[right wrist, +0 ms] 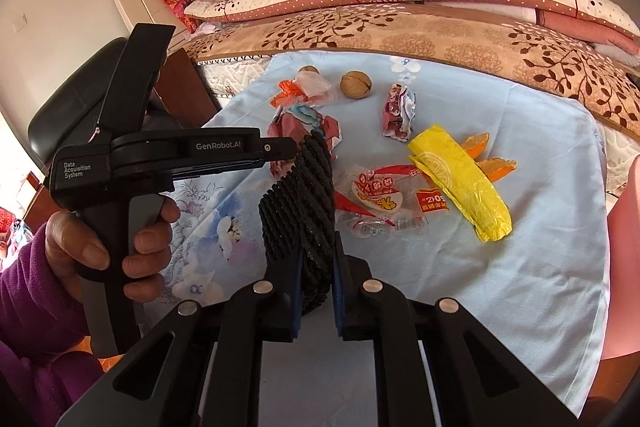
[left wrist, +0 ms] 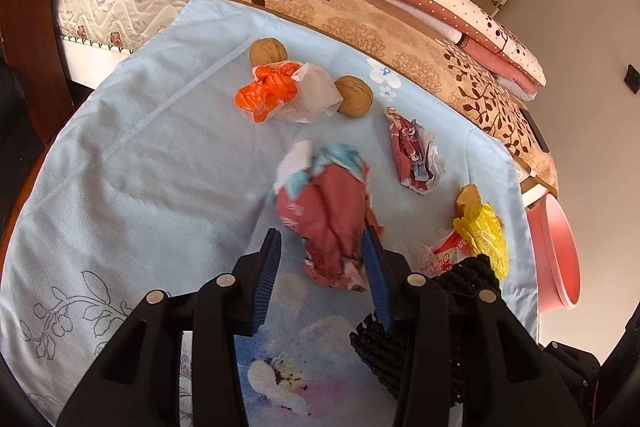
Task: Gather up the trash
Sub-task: 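Grasp the black foam net with the right tool while the left tool grasps the crumpled red wrapper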
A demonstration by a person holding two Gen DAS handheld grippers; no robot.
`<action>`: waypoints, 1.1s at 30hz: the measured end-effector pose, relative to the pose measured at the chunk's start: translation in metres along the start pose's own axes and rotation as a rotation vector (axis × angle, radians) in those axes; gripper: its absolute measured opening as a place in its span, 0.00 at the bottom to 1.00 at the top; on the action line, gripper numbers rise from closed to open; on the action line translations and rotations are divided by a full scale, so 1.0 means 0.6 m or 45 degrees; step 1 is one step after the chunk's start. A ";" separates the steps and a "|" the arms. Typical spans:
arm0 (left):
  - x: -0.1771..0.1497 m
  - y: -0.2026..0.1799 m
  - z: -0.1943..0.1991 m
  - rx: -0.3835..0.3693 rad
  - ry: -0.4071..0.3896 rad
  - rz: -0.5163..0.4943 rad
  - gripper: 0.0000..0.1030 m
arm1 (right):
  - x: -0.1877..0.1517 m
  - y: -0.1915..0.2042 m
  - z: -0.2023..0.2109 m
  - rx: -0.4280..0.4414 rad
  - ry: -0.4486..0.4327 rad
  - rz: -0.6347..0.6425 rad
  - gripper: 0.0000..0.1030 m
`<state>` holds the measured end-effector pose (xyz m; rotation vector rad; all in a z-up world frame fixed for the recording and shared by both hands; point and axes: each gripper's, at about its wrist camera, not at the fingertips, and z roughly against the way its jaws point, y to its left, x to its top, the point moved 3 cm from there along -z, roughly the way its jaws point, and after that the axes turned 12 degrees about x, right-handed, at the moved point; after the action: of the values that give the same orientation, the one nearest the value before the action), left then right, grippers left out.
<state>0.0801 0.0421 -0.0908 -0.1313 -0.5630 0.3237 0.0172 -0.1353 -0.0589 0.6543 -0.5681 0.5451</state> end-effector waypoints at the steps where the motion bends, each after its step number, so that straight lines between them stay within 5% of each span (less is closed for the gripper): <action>1: 0.000 -0.001 0.000 -0.010 0.003 0.003 0.41 | -0.001 0.001 0.007 -0.003 -0.010 0.001 0.11; 18: -0.007 -0.027 -0.004 0.073 -0.066 -0.039 0.41 | 0.004 -0.012 0.116 -0.056 -0.225 -0.051 0.11; 23: -0.008 -0.030 0.007 0.080 -0.103 -0.061 0.29 | 0.002 -0.026 0.130 -0.065 -0.257 -0.085 0.11; 33: -0.006 -0.044 0.070 0.057 -0.233 -0.105 0.27 | -0.002 -0.044 0.155 -0.114 -0.327 -0.123 0.11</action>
<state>0.0618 0.0174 -0.0519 -0.0351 -0.7396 0.2692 0.0039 -0.2174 -0.0096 0.6674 -0.7929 0.3448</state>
